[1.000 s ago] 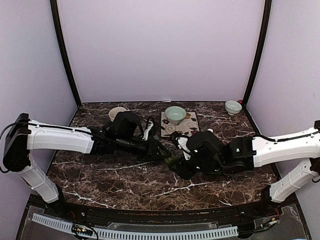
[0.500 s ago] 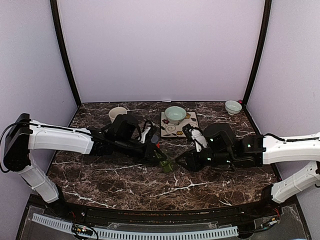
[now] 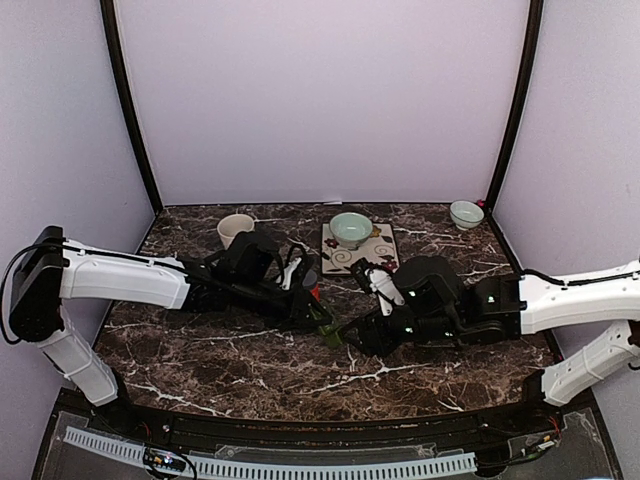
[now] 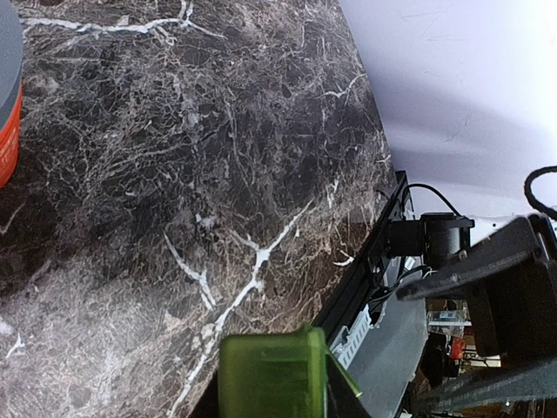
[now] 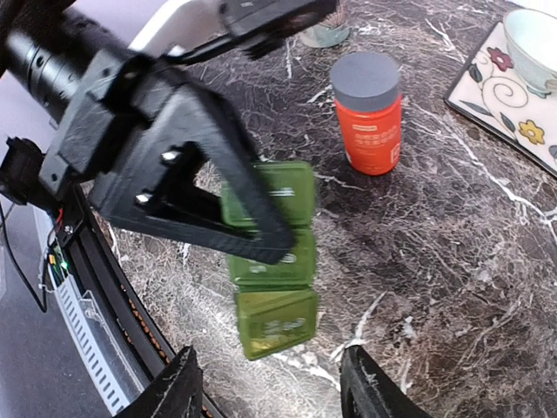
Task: Sort the pills into containers
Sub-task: Open the lid of the pill container.
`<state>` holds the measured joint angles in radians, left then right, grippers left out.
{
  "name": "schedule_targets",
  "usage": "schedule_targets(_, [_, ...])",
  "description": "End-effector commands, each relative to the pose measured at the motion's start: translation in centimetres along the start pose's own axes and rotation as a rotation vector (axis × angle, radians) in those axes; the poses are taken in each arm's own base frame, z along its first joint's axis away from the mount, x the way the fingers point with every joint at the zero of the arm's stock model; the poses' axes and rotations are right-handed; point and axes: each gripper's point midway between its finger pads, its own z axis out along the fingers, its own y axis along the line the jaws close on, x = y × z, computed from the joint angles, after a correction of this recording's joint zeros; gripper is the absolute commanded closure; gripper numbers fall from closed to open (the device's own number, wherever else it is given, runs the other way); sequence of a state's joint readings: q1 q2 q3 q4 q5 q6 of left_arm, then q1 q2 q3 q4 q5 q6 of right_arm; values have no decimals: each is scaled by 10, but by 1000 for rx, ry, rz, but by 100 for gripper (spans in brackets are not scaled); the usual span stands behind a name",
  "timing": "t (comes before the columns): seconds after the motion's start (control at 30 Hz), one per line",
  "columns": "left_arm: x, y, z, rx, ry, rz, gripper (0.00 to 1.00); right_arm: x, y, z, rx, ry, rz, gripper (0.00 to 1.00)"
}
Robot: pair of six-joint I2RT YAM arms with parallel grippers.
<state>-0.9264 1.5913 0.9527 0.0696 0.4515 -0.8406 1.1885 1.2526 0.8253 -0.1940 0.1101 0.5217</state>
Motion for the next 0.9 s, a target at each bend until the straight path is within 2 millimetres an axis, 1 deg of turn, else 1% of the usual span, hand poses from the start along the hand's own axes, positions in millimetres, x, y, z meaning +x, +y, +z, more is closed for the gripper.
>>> schedule_targets(0.0, [-4,0,0,-10,-2,9,100,-9,9,7,102,-21,-83,43])
schedule_targets(0.17, [-5,-2,-1,-13,-3,13,100,-7,16,15,159,-16,-130,41])
schedule_targets(0.47, [-6,-7,-3,2,-5,14,100,3,8,30,285,37,-198,41])
schedule_targets(0.57, [-5,-8,-4,6,-3,15,100,3,2,32,321,37,-205,43])
schedule_targets(0.77, [-4,-10,-4,24,0,10,100,7,-3,35,350,49,-211,49])
schedule_targets(0.87, [-4,-12,-5,33,2,13,100,6,-7,34,366,39,-206,53])
